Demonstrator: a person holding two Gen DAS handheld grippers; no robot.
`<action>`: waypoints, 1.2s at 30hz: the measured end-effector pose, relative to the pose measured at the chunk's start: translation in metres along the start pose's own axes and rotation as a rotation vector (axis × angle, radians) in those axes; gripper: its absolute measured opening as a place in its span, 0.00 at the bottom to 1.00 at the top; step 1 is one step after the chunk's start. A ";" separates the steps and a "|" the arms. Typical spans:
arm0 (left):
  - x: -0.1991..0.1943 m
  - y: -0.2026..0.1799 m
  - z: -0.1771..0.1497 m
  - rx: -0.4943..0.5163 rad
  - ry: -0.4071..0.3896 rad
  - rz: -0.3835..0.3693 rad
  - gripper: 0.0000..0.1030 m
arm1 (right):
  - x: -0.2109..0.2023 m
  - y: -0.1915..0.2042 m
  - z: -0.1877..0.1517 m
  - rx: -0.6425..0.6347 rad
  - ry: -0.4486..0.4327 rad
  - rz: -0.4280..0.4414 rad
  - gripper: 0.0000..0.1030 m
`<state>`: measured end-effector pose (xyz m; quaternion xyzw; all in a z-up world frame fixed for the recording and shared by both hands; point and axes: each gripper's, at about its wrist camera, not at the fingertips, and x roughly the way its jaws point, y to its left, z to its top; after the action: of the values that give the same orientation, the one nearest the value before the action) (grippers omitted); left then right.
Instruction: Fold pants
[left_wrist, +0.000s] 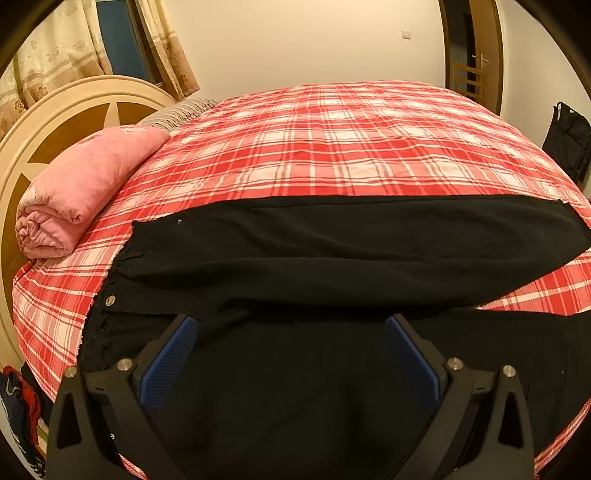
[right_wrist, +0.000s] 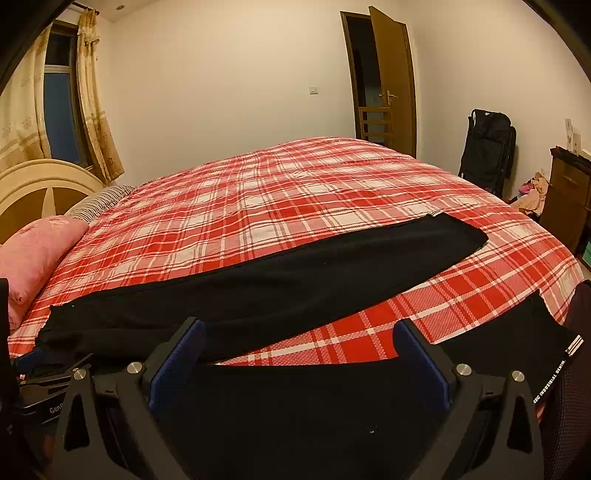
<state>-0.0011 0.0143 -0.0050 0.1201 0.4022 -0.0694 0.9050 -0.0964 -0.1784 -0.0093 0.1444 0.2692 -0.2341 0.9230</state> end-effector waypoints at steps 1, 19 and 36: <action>0.000 -0.001 0.000 0.001 0.000 0.002 1.00 | 0.000 0.000 0.000 0.000 0.000 0.000 0.99; -0.004 -0.002 0.002 0.030 -0.013 0.046 1.00 | -0.001 0.000 0.000 0.003 0.000 0.000 0.99; -0.006 -0.003 0.002 0.032 -0.017 0.053 1.00 | -0.004 0.006 0.000 -0.005 0.005 -0.002 0.99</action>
<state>-0.0045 0.0108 0.0000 0.1448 0.3902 -0.0527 0.9078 -0.0962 -0.1720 -0.0063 0.1422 0.2721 -0.2338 0.9226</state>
